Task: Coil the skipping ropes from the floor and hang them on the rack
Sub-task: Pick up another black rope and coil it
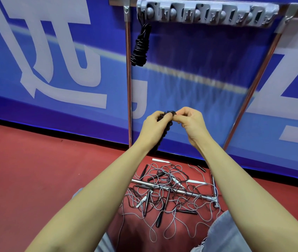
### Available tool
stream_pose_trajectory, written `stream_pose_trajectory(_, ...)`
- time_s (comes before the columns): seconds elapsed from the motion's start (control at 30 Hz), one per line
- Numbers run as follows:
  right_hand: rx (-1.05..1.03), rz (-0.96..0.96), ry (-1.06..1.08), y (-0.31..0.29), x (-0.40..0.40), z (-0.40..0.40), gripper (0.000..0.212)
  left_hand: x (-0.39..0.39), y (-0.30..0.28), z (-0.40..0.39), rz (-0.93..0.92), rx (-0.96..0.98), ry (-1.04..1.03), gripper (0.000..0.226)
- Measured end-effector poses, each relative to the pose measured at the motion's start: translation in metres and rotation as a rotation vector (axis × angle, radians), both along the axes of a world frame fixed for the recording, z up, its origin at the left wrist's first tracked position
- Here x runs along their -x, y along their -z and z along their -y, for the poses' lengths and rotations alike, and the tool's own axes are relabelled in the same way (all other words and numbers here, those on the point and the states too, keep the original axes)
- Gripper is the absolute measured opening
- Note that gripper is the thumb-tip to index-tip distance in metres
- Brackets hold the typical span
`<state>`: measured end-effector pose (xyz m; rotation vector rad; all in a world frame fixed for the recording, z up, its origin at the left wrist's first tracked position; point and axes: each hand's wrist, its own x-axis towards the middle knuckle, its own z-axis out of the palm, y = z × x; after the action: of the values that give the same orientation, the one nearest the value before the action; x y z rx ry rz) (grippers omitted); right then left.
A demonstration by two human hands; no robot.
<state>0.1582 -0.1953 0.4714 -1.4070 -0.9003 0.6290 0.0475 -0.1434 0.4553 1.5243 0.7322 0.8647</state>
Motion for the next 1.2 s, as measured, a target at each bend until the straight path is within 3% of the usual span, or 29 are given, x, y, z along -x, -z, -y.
stream_pose_trajectory(0.27,-0.042,0.046,-0.128,-0.002,0.004,0.005,0.009,0.009,0.000,0.001,0.040,-0.121,-0.063,0.020)
stream_pose_trajectory(0.47,-0.062,0.113,-0.151,0.001,0.005,0.007,0.024,0.012,0.000,-0.008,-0.031,-0.233,-0.119,0.022)
stream_pose_trajectory(0.6,-0.097,0.192,-0.083,0.005,0.005,0.001,0.021,0.013,0.001,-0.006,-0.024,-0.208,-0.092,0.026)
stream_pose_trajectory(1.0,0.016,0.402,-0.146,-0.001,-0.004,0.004,0.010,0.016,-0.009,-0.004,0.004,-0.019,0.075,0.036)
stream_pose_trajectory(1.2,0.015,0.460,-0.106,-0.003,-0.010,0.008,0.015,0.021,-0.007,-0.005,-0.160,-0.114,0.166,0.045)
